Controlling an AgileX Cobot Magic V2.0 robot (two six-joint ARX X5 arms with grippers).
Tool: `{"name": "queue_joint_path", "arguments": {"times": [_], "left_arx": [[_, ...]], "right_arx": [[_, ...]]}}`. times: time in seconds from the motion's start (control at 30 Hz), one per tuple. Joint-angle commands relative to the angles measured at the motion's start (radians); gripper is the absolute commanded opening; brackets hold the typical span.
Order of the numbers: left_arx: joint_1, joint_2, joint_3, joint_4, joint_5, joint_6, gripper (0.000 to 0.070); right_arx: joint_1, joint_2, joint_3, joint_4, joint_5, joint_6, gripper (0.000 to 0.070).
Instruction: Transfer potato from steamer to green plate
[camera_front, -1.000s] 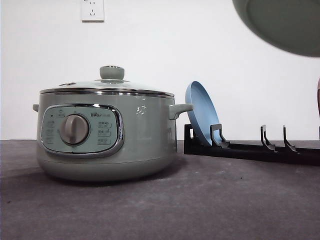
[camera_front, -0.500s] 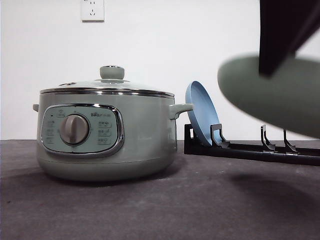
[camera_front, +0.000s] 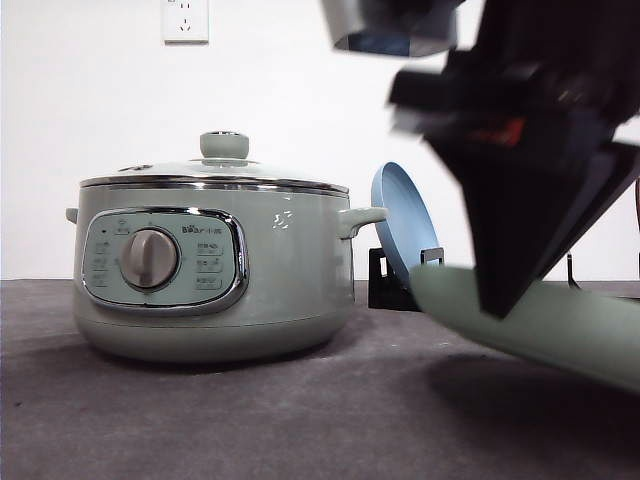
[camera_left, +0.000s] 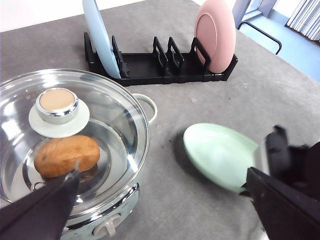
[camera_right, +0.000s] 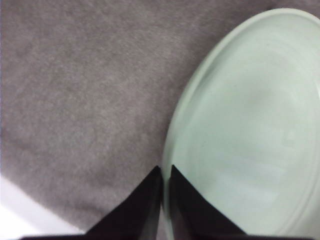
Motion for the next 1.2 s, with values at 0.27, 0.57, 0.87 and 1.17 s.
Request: {"name": "queue_joint_path", "arguments": {"times": [0.27,0.57,0.87,1.17], "left_arx": [[-0.006,0.01,0.024,0.003,0.008,-0.002,0.07],[-0.006,0.01,0.024,-0.012,0.008,-0.001,0.07],[-0.006,0.01,0.024,-0.012,0.008,-0.001,0.07],[-0.006,0.01,0.024,-0.012,0.008,-0.001,0.07]], "right_arx": [[0.014,0.134,0.008,0.083,-0.087,-0.003,0.0026],[-0.02,0.081,0.02,0.097,-0.21,-0.009,0.0411],[-0.176,-0.137,0.111,0.037,-0.337,-0.061,0.0487],[-0.472,-0.342,0.235,-0.018,-0.374,-0.204,0.0515]]}}
